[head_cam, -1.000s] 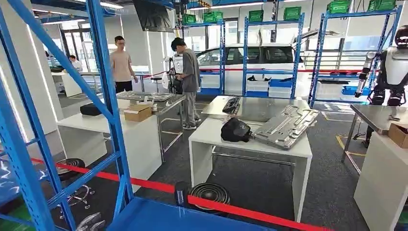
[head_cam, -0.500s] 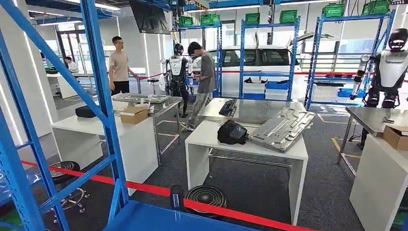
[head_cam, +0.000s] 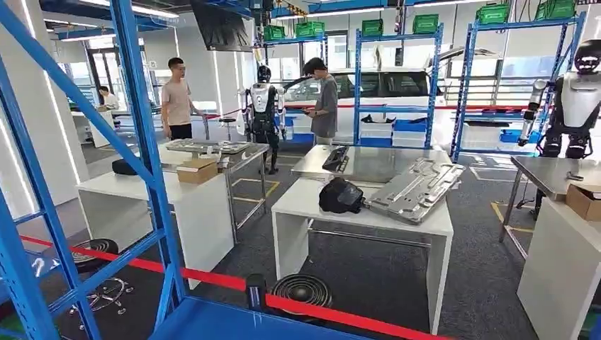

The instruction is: Take the parts from the cabinet and place them on the table.

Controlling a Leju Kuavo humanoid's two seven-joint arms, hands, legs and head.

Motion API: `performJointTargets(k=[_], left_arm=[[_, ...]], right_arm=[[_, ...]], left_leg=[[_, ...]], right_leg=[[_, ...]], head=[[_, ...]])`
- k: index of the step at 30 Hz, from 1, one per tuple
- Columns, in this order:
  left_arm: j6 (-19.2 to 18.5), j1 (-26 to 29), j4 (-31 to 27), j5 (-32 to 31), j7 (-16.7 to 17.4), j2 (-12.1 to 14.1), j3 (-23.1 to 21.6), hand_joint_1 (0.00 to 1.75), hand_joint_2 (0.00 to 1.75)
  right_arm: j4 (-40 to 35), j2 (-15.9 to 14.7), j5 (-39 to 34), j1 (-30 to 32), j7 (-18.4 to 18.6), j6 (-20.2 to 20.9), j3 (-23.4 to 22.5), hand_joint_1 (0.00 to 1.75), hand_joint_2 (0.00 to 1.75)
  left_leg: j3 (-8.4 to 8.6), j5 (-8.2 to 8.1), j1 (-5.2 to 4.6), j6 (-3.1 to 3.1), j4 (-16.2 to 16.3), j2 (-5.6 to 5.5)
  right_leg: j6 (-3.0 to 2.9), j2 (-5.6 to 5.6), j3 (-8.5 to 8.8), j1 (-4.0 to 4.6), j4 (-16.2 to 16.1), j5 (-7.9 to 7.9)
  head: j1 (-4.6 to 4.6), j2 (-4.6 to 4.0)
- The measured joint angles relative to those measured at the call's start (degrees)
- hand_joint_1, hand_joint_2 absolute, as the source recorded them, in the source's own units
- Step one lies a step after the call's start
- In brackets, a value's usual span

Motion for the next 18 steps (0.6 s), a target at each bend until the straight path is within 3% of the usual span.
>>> performJointTargets(k=[2,4,5,6,8,9,10,11,13,15,16,17,18], left_arm=[[0.2,-0.6,1.4,-3.2,1.2,0.0,0.0,0.00,1.75],[0.3,-1.3,3.3,-6.4,2.4,-0.1,0.0,0.00,1.75],[0.3,-1.4,4.3,-7.0,2.7,-0.2,0.0,0.00,1.75],[0.2,-1.5,5.2,-7.1,2.9,-0.3,0.0,0.00,1.75],[0.2,-2.2,6.8,-8.3,3.6,-0.5,0.0,0.00,1.75],[0.2,-2.8,7.7,-9.0,3.9,-0.6,0.1,0.00,1.75],[0.2,-3.5,8.4,-9.8,4.3,-0.7,0.2,0.00,1.75],[0.2,-4.2,9.5,-11.1,4.9,-0.9,0.2,0.00,1.75],[0.2,-5.4,11.5,-13.7,5.7,-1.0,0.4,0.00,1.75],[0.5,-6.4,12.7,-16.6,6.4,-1.0,0.5,0.00,1.75],[0.7,-7.1,13.5,-18.3,6.8,-1.2,0.5,0.00,1.75],[0.7,-8.1,14.3,-19.2,7.1,-1.3,0.5,0.00,1.75],[0.7,-8.8,15.4,-19.8,7.4,-1.5,0.5,0.00,1.75]], right_arm=[[0.2,-0.2,0.0,0.0,-0.1,-0.5,0.0,0.00,0.00],[0.2,-0.2,0.0,0.0,-0.2,-0.5,-0.1,0.00,0.00],[0.3,-0.2,0.1,0.0,-0.2,-0.6,0.0,0.00,0.00],[0.3,-0.2,0.1,0.0,-0.2,-0.6,0.0,0.00,0.00],[0.3,-0.3,0.2,0.0,-0.2,-0.7,0.0,0.00,0.00],[0.3,-0.3,0.2,-0.1,-0.2,-0.9,0.0,0.00,0.00],[0.3,-0.2,0.3,-0.1,-0.2,-1.0,0.0,0.00,0.00],[0.3,0.0,0.4,-0.3,-0.1,-1.0,0.0,0.00,0.00],[0.3,-0.2,0.5,-0.4,0.0,-1.0,0.0,0.00,0.00],[0.3,-0.2,0.5,-0.6,0.0,-1.0,0.0,0.00,0.00],[0.3,-0.2,0.6,-0.6,0.0,-1.0,0.0,0.00,0.00],[0.3,-0.3,0.6,-0.6,0.0,-1.0,0.0,0.00,0.00],[0.3,-0.4,0.6,-0.6,0.1,-1.0,0.0,0.00,0.00]], left_leg=[[-2.32,-3.37,0.19,-0.78,4.9,0.05],[-6.71,-7.34,0.44,-1.20,14.1,0.06],[-8.38,-8.02,0.53,-1.24,17.3,0.06],[-8.70,-7.41,0.55,-1.16,17.7,0.06],[-5.71,-3.00,0.48,-0.59,10.9,0.04],[-2.98,-0.37,0.26,0.04,5.3,0.02],[-0.98,0.72,-0.11,0.91,1.0,0.03],[-0.54,-0.02,-0.34,1.11,0.1,0.31],[-0.78,0.02,-0.85,1.19,0.1,0.28],[0.37,0.82,-0.73,1.74,-1.5,0.27],[0.94,1.41,-0.35,1.65,-2.4,0.38],[1.05,1.67,-0.33,2.03,-2.8,0.37],[0.98,1.73,-0.37,2.11,-2.8,0.35]], right_leg=[[-0.35,0.01,0.07,0.03,0.0,0.00],[-0.39,0.00,-0.04,0.18,0.0,-0.01],[-0.44,0.01,-0.05,0.30,0.0,-0.05],[-0.45,0.02,0.01,0.37,0.0,-0.07],[-0.48,0.11,0.22,0.62,0.0,-0.10],[-0.48,0.14,0.36,0.75,0.0,-0.12],[-0.47,0.13,0.37,0.50,-0.1,-0.12],[-0.35,0.12,0.17,1.02,-0.1,-0.10],[0.21,0.01,0.04,0.45,-0.3,0.00],[0.91,-0.06,0.49,0.89,-0.9,0.17],[0.81,-0.21,-0.10,0.77,0.1,-0.23],[0.55,-0.19,-1.25,0.82,2.6,-1.66],[0.29,-0.19,-3.46,0.76,7.1,-3.64]], head=[[-0.22,0.00],[-0.28,0.00],[-0.29,0.00],[-0.28,0.00],[-0.31,0.00],[-0.29,0.00],[-0.26,0.00],[-0.22,-0.02],[-0.28,0.00],[-0.31,0.00],[-0.22,0.00],[-0.13,0.00],[-0.09,0.00]])
